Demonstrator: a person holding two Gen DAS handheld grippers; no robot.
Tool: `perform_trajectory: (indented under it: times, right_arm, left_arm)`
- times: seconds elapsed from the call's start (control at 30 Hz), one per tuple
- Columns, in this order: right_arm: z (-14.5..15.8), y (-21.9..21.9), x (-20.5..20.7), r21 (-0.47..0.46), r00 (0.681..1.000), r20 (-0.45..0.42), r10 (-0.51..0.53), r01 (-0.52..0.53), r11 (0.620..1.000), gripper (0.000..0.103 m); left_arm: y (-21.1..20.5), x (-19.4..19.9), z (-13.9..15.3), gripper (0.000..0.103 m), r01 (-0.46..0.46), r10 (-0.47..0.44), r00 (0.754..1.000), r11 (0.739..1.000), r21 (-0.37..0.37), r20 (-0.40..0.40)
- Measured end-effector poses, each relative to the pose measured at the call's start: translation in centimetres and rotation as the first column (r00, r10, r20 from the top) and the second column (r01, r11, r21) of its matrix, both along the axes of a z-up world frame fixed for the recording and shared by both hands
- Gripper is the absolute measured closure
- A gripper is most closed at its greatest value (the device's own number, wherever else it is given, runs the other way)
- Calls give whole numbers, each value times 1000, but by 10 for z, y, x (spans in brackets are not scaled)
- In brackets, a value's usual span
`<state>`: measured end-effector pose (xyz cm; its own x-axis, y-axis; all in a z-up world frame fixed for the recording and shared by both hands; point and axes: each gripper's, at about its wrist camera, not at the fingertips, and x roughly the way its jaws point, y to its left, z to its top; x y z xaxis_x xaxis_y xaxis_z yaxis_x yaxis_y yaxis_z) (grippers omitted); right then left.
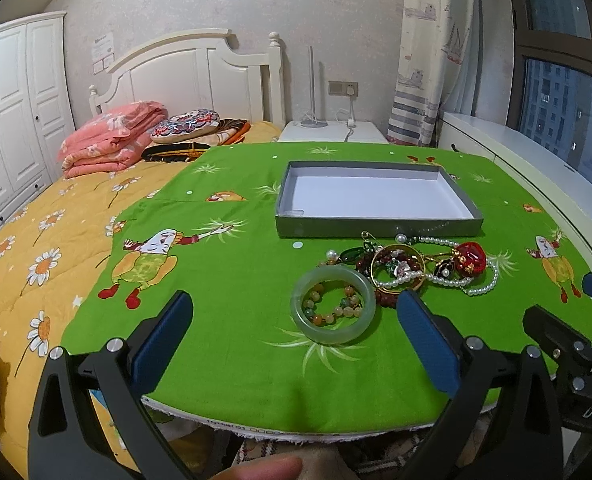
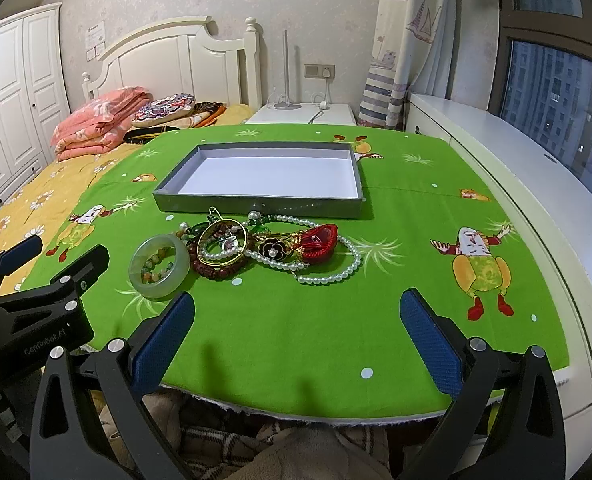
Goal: Organize jewelry
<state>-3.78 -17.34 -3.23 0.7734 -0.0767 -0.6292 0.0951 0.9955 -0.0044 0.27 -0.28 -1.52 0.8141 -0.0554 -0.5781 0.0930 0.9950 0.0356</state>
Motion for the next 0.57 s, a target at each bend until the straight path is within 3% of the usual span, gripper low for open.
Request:
perform_trajectory:
  times: [0.17,0.27,0.37,0.57]
  right_arm:
    - [0,1,0,0,1000,-1,1,-1,1000,7]
    - [-2,2,-2,-2,1000,-4,4,-4,1000,7]
    - [-2,0,-3,-5,1000,0,-2,2,1000,7]
    - [-3,-10,2,17,1000,-14,-20,20,1000,7]
  left_arm:
    - [1,-6,-1,4,-13,13,1000,999,-47,-7]
    - [-10,-5,-5,4,12,-11,1000,1000,21,-20]
    - [-13,0,-7,4,39,-38,998,999,14,-52]
    - [-23,-5,-8,4,51,-47,998,994,96,-41]
